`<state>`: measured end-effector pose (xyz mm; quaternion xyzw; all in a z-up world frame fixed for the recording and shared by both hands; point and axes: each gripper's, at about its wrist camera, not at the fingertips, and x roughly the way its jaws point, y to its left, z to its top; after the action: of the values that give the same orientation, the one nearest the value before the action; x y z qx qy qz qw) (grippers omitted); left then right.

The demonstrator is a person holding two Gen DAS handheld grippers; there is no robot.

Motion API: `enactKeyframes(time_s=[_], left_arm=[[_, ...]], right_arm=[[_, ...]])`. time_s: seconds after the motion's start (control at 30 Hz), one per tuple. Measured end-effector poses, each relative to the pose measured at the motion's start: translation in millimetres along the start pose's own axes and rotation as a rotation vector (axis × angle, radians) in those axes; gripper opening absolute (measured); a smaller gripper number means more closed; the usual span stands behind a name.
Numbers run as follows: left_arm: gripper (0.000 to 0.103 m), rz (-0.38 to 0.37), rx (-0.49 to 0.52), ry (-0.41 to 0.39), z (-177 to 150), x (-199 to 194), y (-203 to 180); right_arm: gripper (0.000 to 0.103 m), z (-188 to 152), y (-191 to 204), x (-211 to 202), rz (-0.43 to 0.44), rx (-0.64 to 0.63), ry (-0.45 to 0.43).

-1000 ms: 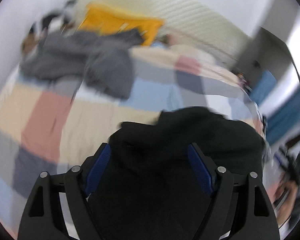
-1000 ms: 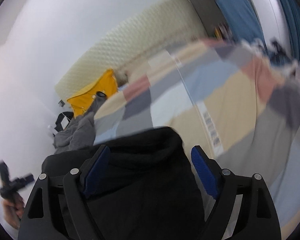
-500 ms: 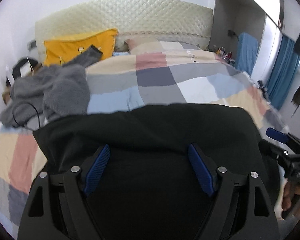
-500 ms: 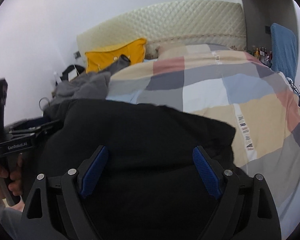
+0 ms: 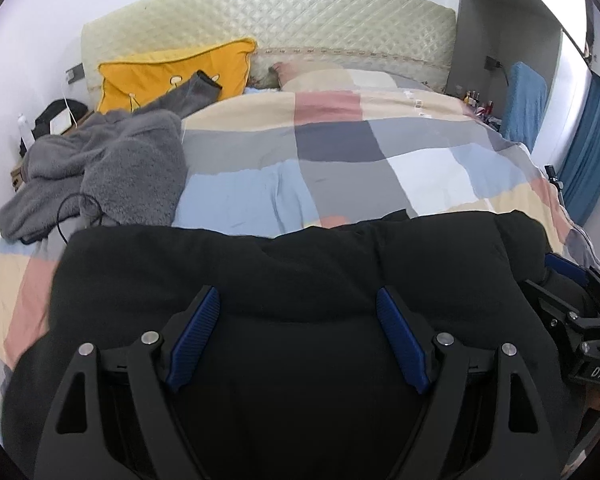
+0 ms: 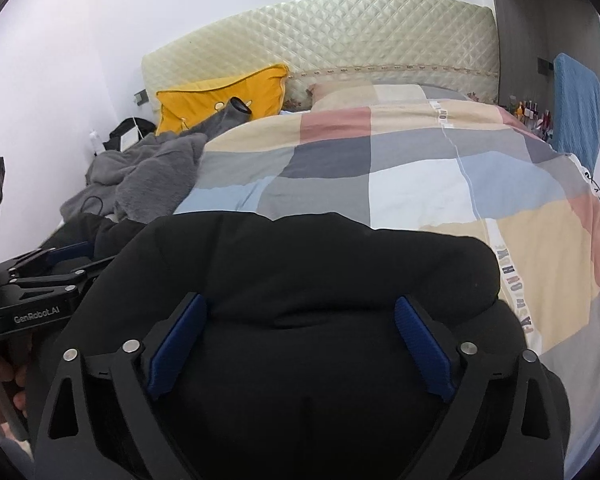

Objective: Fold large clothes

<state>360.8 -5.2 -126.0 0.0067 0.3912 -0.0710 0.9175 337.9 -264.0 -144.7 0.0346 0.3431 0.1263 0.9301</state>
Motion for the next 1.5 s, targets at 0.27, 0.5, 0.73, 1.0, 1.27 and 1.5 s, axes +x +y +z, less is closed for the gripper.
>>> enactKeyframes(time_s=[0.27, 0.5, 0.73, 1.0, 1.27, 1.5], left_arm=[[0.081, -0.005, 0.009, 0.018, -0.9, -0.2, 0.2], [0.082, 0.009, -0.070, -0.046, 2.0, -47.7, 55.9], [0.103, 0.170, -0.241, 0.020, -3.9, -55.6, 147.4], [0.102, 0.021, -0.286, 0.176, -24.1, -17.3, 153.7], [0.021, -0.031, -0.234, 0.208, -16.9, -20.4, 119.6], [0.003, -0.045, -0.273, -0.008, 20.8, -73.9, 133.7]], right_arm=[[0.096, 0.1, -10.9, -14.0, 0.032, 0.048, -0.007], [0.096, 4.7, -57.2, -58.1, -0.036, 0.146, -0.076], [0.096, -14.7, -123.3, -56.5, -0.057, 0.379, 0.027], [0.097, -35.5, -117.3, -15.6, 0.046, 0.400, 0.185], [0.015, -13.0, -83.7, -33.5, -0.007, 0.225, 0.073], [0.006, 32.9, -96.4, -76.4, 0.014, 0.247, -0.142]])
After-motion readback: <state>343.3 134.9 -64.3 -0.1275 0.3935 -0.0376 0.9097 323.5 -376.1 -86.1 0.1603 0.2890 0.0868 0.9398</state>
